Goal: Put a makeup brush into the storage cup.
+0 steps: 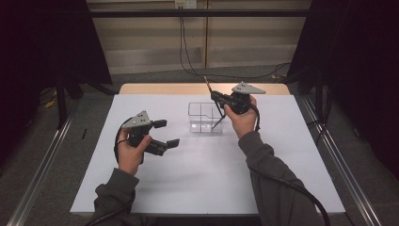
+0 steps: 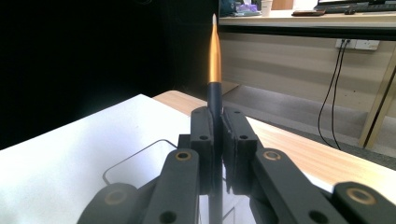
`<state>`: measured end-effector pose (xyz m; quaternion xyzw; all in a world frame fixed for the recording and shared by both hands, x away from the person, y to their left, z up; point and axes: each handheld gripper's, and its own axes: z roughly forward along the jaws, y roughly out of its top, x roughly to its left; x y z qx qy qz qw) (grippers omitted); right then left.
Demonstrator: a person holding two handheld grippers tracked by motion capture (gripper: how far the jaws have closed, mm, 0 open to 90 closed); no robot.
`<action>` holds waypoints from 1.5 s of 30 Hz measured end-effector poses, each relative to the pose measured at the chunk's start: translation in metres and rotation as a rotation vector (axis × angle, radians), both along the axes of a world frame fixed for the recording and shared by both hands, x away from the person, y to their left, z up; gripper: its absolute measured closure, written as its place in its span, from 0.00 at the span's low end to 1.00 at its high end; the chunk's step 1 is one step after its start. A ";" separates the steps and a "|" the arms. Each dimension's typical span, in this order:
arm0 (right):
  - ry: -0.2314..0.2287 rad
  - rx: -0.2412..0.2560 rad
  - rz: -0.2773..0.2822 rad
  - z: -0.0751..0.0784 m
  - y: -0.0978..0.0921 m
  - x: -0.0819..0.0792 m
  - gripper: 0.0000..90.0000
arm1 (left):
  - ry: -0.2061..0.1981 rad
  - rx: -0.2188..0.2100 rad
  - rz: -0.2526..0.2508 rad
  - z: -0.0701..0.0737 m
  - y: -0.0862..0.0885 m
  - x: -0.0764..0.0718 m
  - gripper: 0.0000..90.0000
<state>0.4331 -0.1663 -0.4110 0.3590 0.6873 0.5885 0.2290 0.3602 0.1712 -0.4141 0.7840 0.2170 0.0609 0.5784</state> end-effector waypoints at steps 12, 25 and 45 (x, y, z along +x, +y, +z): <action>-0.001 -0.004 -0.012 -0.005 0.003 0.002 0.93 | 0.001 -0.001 0.000 0.000 0.000 0.000 0.02; 0.008 -0.014 -0.001 -0.008 0.002 -0.003 0.93 | -0.003 0.003 0.003 0.001 -0.001 -0.001 0.02; 0.023 -0.024 -0.011 -0.008 -0.008 -0.016 0.93 | -0.006 0.019 -0.002 0.001 -0.005 -0.001 0.02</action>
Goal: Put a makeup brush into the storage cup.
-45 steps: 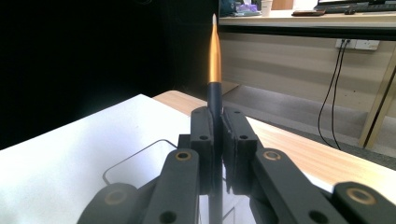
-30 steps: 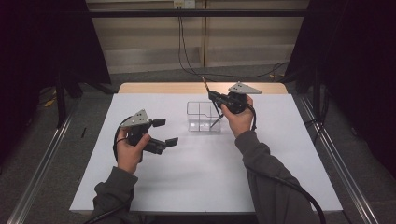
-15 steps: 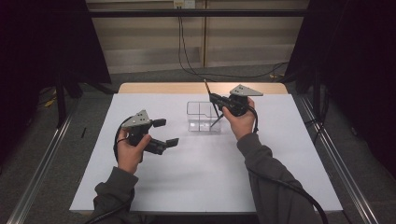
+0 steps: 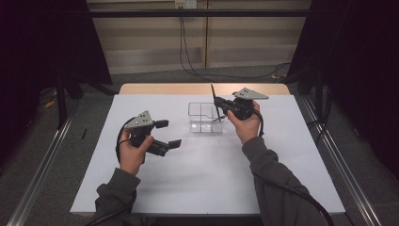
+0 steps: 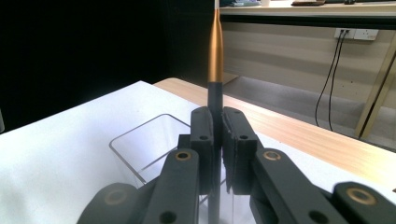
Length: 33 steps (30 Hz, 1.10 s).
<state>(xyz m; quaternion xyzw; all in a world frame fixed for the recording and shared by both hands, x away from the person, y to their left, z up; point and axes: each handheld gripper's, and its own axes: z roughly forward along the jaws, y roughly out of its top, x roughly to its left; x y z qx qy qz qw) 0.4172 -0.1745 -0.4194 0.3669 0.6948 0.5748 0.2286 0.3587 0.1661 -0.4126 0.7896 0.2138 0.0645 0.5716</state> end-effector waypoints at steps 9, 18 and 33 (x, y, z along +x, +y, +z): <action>0.006 -0.001 0.009 -0.003 -0.002 -0.003 0.93 | 0.003 -0.001 -0.002 -0.001 -0.001 0.000 0.02; 0.009 0.000 0.010 -0.005 -0.005 -0.006 0.93 | 0.001 -0.001 -0.006 -0.001 -0.002 0.000 0.02; 0.022 0.005 0.001 -0.008 -0.008 -0.010 0.93 | 0.005 -0.001 -0.006 -0.001 -0.003 0.000 0.02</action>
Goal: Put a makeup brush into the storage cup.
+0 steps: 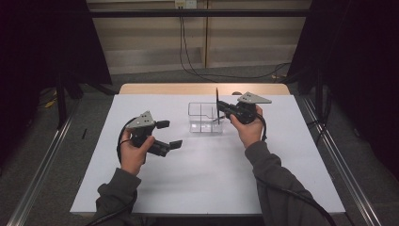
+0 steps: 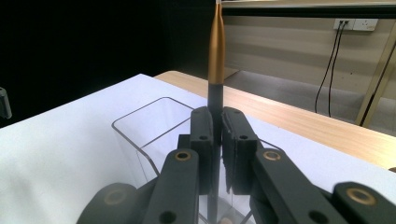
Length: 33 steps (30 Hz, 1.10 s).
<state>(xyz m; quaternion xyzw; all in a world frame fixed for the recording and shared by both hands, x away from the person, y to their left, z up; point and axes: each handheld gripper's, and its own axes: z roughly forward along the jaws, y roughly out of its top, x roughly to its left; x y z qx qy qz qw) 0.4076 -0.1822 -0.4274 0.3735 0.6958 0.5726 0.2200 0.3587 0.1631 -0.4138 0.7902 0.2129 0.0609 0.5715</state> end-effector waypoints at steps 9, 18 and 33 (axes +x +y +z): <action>0.004 -0.002 -0.004 -0.002 -0.001 -0.002 0.93 | -0.004 -0.001 -0.001 0.000 0.001 0.000 0.02; 0.008 -0.007 -0.008 -0.005 -0.002 -0.004 0.93 | -0.003 0.001 -0.002 0.000 0.000 0.000 0.02; 0.016 -0.009 0.001 -0.008 -0.001 -0.006 0.93 | -0.004 0.004 0.003 0.000 0.001 0.000 0.02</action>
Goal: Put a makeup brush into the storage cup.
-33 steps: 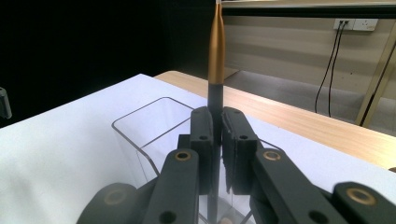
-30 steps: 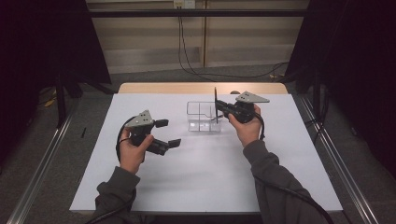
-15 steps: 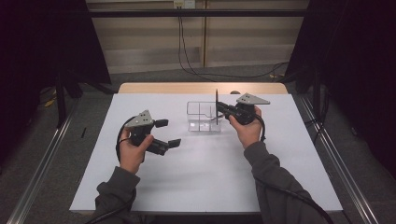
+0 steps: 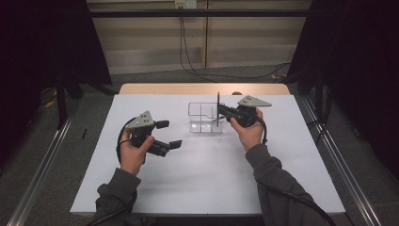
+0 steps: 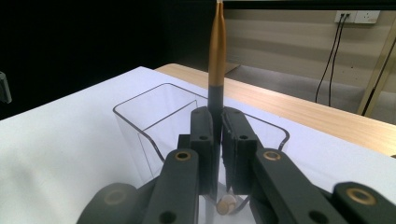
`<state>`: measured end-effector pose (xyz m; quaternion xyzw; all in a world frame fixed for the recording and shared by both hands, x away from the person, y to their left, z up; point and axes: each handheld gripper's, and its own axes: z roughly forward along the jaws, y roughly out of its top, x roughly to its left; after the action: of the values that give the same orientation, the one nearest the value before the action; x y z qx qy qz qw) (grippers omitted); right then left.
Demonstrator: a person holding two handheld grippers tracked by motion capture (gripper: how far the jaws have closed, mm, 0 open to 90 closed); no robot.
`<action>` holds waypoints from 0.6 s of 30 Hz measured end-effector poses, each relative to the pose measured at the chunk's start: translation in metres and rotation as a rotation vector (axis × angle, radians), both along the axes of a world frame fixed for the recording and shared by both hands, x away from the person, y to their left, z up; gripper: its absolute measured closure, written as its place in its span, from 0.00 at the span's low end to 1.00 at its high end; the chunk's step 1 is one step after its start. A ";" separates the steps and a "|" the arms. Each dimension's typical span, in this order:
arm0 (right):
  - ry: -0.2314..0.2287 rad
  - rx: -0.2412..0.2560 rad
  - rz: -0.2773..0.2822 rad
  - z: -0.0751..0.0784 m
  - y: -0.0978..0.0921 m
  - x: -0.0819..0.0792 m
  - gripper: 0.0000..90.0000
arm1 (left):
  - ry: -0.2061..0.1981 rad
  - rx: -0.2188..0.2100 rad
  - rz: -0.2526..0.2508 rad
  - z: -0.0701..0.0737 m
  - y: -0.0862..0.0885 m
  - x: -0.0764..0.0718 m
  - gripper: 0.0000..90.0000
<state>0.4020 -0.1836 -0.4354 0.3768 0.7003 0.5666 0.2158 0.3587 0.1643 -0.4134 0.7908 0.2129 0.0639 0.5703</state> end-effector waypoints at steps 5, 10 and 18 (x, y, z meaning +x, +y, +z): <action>-0.004 0.001 0.001 0.001 0.000 0.000 0.93 | -0.001 -0.003 -0.001 0.000 0.000 0.000 0.02; -0.003 0.000 0.000 0.001 -0.001 -0.001 0.93 | -0.005 -0.002 0.000 0.001 0.000 0.000 0.02; 0.005 -0.003 0.000 -0.001 0.000 -0.002 0.93 | -0.002 -0.002 -0.002 0.000 0.000 0.000 0.02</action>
<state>0.3998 -0.1832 -0.4363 0.3779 0.7016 0.5646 0.2150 0.3588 0.1641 -0.4131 0.7905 0.2115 0.0639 0.5712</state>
